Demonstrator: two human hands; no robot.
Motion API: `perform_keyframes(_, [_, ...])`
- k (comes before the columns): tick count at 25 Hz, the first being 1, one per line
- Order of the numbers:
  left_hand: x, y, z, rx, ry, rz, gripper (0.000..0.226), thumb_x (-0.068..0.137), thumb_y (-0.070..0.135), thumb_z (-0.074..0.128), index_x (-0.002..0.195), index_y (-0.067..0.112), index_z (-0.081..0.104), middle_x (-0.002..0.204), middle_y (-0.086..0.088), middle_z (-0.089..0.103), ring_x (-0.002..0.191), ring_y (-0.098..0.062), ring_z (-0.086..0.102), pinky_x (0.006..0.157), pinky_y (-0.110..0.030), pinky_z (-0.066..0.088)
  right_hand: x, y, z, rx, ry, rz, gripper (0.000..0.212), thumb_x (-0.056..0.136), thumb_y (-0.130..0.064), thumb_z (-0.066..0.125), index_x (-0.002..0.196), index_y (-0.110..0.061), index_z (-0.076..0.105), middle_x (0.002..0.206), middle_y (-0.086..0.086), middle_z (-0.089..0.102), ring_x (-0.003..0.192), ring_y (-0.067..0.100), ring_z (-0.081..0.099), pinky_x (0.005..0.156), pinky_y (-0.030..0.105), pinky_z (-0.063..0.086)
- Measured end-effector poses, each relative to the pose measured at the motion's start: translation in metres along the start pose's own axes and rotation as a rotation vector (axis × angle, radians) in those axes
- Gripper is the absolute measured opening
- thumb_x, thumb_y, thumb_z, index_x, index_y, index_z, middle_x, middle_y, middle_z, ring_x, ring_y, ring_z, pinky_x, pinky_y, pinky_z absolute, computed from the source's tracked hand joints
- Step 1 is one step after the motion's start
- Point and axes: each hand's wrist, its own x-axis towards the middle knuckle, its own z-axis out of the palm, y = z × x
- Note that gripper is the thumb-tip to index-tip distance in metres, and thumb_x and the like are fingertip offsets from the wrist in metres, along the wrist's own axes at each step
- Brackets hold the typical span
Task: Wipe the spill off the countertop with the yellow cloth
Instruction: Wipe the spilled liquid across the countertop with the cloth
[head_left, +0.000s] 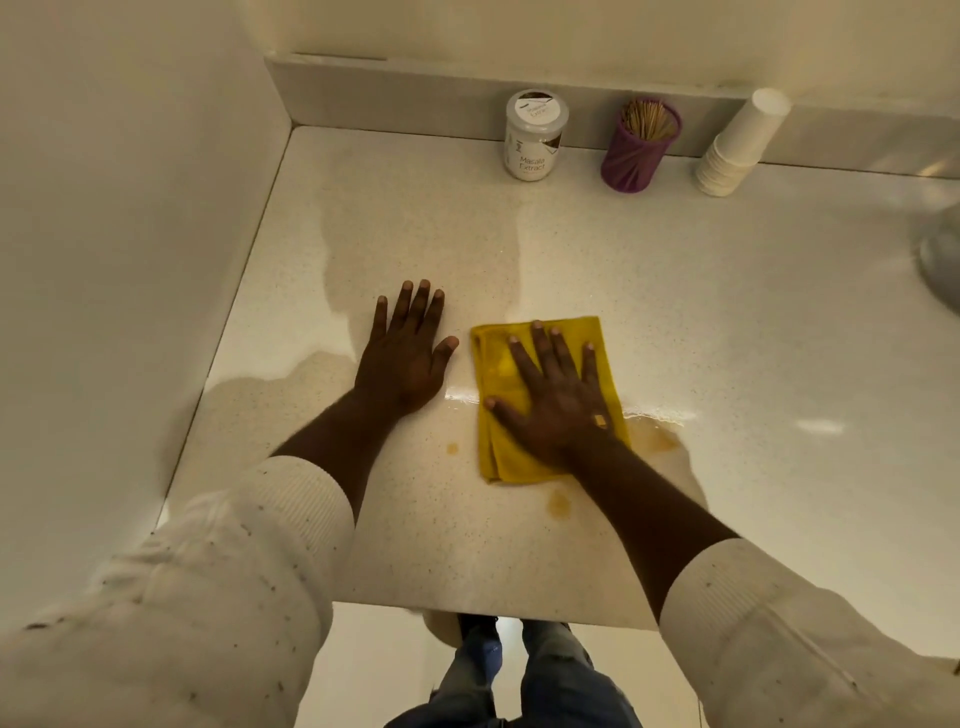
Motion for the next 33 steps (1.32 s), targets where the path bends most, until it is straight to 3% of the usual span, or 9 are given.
perform_keyframes(8, [-0.041,-0.006,0.004,-0.037,-0.032,-0.022,0.067,0.106,0.046,0.022,0.161,0.014,0.003,0.170,-0.008,0.001,0.157,-0.023,-0.007,0.127,-0.046,-0.003,0.012,0.009,-0.002,-0.036,-0.067,0.119,0.099,0.084,-0.094,0.010,0.161,-0.035,-0.009,0.171,0.004,-0.008,0.155,0.026,-0.012,0.116,0.058,-0.020])
perform_keyframes(16, [-0.067,-0.001,0.007,-0.067,-0.004,-0.075,0.071,0.101,0.046,0.016,0.160,0.008,0.011,0.170,-0.011,0.007,0.157,-0.024,-0.001,0.127,-0.046,0.000,-0.026,-0.082,0.014,0.051,0.016,-0.082,0.097,0.087,-0.088,0.025,0.163,-0.029,0.009,0.171,0.009,0.004,0.156,0.030,-0.002,0.120,0.067,-0.001])
perform_keyframes(21, [-0.066,0.014,0.008,-0.060,-0.025,-0.014,0.073,0.101,0.050,0.016,0.161,0.009,0.008,0.170,-0.010,0.005,0.157,-0.023,-0.003,0.127,-0.045,-0.003,-0.055,-0.064,0.008,0.058,0.007,-0.050,0.096,0.087,-0.088,0.028,0.163,-0.033,0.006,0.172,0.005,0.002,0.157,0.027,-0.004,0.121,0.065,-0.003])
perform_keyframes(26, [-0.069,0.032,0.014,-0.033,-0.043,0.019,0.071,0.103,0.050,0.016,0.161,0.012,0.002,0.170,-0.008,0.000,0.156,-0.021,-0.007,0.127,-0.045,-0.004,-0.070,-0.005,-0.007,-0.009,-0.098,0.152,0.099,0.082,-0.094,0.015,0.161,-0.038,-0.007,0.170,0.001,-0.011,0.155,0.025,-0.014,0.120,0.060,-0.014])
perform_keyframes(33, [-0.080,0.056,0.023,-0.010,-0.033,0.095,0.069,0.105,0.048,0.020,0.160,0.011,0.004,0.170,-0.010,0.004,0.157,-0.023,-0.004,0.127,-0.044,-0.004,-0.092,0.039,-0.020,-0.010,-0.065,0.307,0.099,0.083,-0.094,0.009,0.161,-0.034,-0.007,0.170,0.004,-0.012,0.155,0.025,-0.014,0.120,0.064,-0.007])
